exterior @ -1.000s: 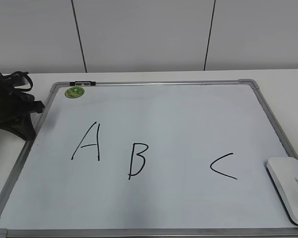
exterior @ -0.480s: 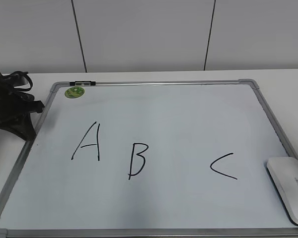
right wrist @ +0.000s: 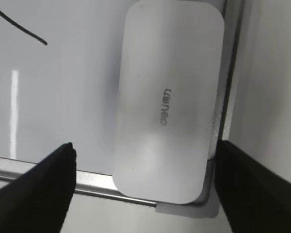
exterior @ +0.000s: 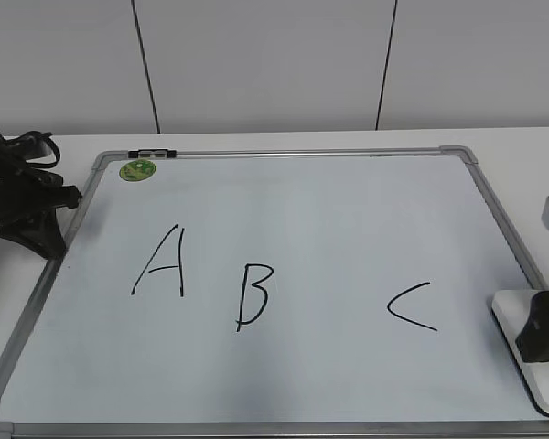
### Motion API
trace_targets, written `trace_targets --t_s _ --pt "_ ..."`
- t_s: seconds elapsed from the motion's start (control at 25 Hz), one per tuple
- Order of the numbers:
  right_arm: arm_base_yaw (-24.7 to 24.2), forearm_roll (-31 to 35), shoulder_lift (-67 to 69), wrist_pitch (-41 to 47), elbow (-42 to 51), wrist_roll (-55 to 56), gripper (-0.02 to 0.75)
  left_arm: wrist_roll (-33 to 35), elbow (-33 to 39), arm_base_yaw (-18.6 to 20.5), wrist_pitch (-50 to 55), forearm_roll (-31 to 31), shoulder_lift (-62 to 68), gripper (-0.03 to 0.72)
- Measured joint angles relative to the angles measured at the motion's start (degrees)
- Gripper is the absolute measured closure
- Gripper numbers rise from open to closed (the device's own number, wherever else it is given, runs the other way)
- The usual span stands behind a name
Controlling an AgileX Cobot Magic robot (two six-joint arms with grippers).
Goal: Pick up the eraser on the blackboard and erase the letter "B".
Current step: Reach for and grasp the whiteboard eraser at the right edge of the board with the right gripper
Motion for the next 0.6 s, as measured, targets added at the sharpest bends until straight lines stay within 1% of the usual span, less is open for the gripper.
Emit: trace_targets --t_s 0.24,0.44,0.52,0.6 --pt "0.1 -0.1 6.1 -4.2 -1.2 0.0 0.081 0.0 0.0 0.0 0.1 0.0 0.0 0.666" --pt "0.1 -1.0 10.5 -5.0 -3.3 0.0 0.092 0.0 0.0 0.0 0.1 0.0 0.0 0.666" --pt "0.1 -1.3 11.6 -5.0 -3.6 0.0 0.109 0.0 0.0 0.0 0.1 0.0 0.0 0.666" --pt "0.1 -1.7 12.5 -5.0 -3.8 0.0 0.144 0.0 0.0 0.0 0.1 0.0 0.0 0.666"
